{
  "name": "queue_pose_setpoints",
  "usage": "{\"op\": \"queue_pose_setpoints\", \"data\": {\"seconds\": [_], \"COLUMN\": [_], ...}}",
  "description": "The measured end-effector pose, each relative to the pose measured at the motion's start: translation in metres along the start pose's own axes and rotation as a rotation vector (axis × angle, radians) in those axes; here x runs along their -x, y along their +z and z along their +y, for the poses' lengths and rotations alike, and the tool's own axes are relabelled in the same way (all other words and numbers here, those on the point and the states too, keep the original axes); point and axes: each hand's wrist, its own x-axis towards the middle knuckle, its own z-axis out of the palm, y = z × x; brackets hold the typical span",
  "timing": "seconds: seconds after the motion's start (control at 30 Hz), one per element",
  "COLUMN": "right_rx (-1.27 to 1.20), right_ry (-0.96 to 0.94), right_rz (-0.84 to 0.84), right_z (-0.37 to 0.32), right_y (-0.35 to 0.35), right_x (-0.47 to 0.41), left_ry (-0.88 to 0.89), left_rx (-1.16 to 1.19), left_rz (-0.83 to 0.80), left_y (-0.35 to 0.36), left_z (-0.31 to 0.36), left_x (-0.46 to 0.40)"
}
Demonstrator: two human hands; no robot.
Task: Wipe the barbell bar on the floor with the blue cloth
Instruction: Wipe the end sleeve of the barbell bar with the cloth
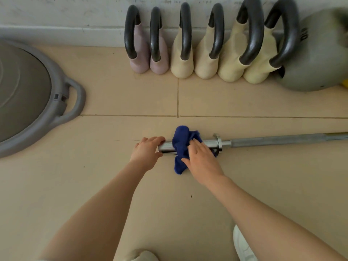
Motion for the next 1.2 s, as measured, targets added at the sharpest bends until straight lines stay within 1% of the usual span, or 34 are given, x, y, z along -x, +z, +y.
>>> {"op": "queue_pose_setpoints", "data": {"seconds": [0.07,0.1,0.17,0.2,0.27,0.37,0.43,0.5,0.6,0.63,0.67,0.73,0.83,0.9,0.97,1.0,1.07,1.13,1.2], "right_rx": [-0.057,-0.088,-0.173,-0.204,-0.277,-0.532,-0.596,-0.549,-0.220,-0.123,-0.058,0.012,0.087,0.131,0.108,0.089,0.068,0.079,0.102], "right_ry": [-0.062,-0.045,0.048,0.085,0.115,0.135,0.176,0.168,-0.010,-0.062,-0.097,-0.093,0.103,0.200,0.239,0.214,0.100,-0.024,-0.080], "right_rz": [-0.083,-0.110,-0.115,-0.085,0.036,0.274,0.361,0.335,0.104,0.045,0.031,0.093,0.222,0.203,0.195,0.207,0.189,0.111,0.041], "right_z": [-0.010,-0.010,-0.007,-0.003,0.002,-0.004,-0.014,-0.025,-0.043,-0.043,-0.039,-0.017,0.028,0.040,0.031,0.021,0.001,-0.012,-0.012], "right_y": [0.000,0.000,-0.003,-0.003,-0.004,-0.005,0.000,0.008,0.014,0.014,0.014,0.009,-0.003,-0.006,-0.004,-0.002,0.005,0.008,0.003], "right_x": [0.007,0.011,0.021,0.025,0.033,0.029,0.012,-0.008,-0.028,-0.031,-0.032,-0.031,-0.023,-0.020,-0.023,-0.025,-0.029,-0.025,-0.019], "left_ry": [-0.001,0.003,0.008,0.003,-0.019,-0.044,-0.045,-0.033,-0.049,-0.057,-0.058,-0.053,-0.042,-0.029,-0.021,-0.026,-0.039,-0.036,-0.027], "left_rx": [-0.003,0.004,0.058,0.104,0.212,0.387,0.411,0.376,0.371,0.375,0.373,0.352,0.320,0.317,0.308,0.300,0.281,0.251,0.207], "left_rz": [-0.023,-0.037,-0.071,-0.086,-0.103,-0.084,-0.095,-0.117,-0.137,-0.139,-0.138,-0.134,-0.121,-0.116,-0.101,-0.088,-0.057,-0.032,-0.012], "left_y": [-0.002,-0.003,-0.005,-0.005,-0.005,-0.005,-0.005,-0.005,-0.003,-0.002,-0.002,-0.003,-0.005,-0.006,-0.006,-0.005,-0.002,0.003,0.006], "left_z": [-0.001,-0.002,-0.006,-0.008,-0.012,-0.013,-0.014,-0.016,-0.018,-0.018,-0.017,-0.016,-0.014,-0.012,-0.011,-0.011,-0.011,-0.009,-0.005], "left_x": [-0.004,-0.006,-0.011,-0.013,-0.016,-0.019,-0.022,-0.026,-0.027,-0.027,-0.027,-0.026,-0.023,-0.020,-0.019,-0.017,-0.014,-0.007,0.000]}}
